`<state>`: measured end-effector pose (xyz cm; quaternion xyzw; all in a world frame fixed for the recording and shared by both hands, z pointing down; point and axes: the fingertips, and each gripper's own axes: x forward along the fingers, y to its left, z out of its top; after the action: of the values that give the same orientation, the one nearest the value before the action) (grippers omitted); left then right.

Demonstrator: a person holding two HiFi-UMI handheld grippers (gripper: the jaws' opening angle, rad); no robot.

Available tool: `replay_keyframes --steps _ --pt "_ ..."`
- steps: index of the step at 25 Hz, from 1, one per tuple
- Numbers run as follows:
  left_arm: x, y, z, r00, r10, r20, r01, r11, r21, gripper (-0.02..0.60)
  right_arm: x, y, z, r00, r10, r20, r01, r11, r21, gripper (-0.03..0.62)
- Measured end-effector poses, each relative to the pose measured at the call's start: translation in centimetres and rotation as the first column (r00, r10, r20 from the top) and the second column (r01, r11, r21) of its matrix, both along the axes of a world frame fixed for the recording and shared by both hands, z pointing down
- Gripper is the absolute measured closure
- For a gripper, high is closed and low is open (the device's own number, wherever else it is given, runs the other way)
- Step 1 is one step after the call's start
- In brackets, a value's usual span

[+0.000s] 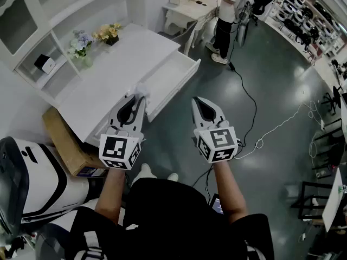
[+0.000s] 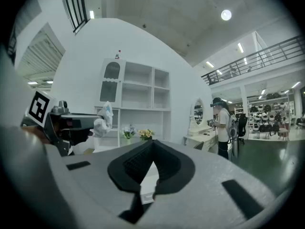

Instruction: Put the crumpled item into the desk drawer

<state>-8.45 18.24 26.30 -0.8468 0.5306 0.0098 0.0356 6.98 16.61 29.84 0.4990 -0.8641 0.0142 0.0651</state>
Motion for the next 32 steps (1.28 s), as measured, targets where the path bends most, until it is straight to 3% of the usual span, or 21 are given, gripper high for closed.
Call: replay_keyframes --steps 8,19,32 --pt "0.9 0.0 0.2 1.000 0.007 0.008 -0.007 1.000 0.004 0.537 1.1 0.1 0.0 0.999 0.017 0.050 -0.017 1.000 -0.003 0.599" --pt "3.2 -0.1 1.5 1.000 0.018 0.010 -0.018 1.000 -0.021 0.535 2.9 0.4 1.4 0.999 0.019 0.049 -0.017 0.999 -0.028 0.599" --pt "3.2 -4.1 2.3 1.000 0.007 0.005 -0.007 0.998 -0.054 0.535 3.5 -3.0 2.2 0.999 0.023 0.043 -0.021 0.999 -0.046 0.599"
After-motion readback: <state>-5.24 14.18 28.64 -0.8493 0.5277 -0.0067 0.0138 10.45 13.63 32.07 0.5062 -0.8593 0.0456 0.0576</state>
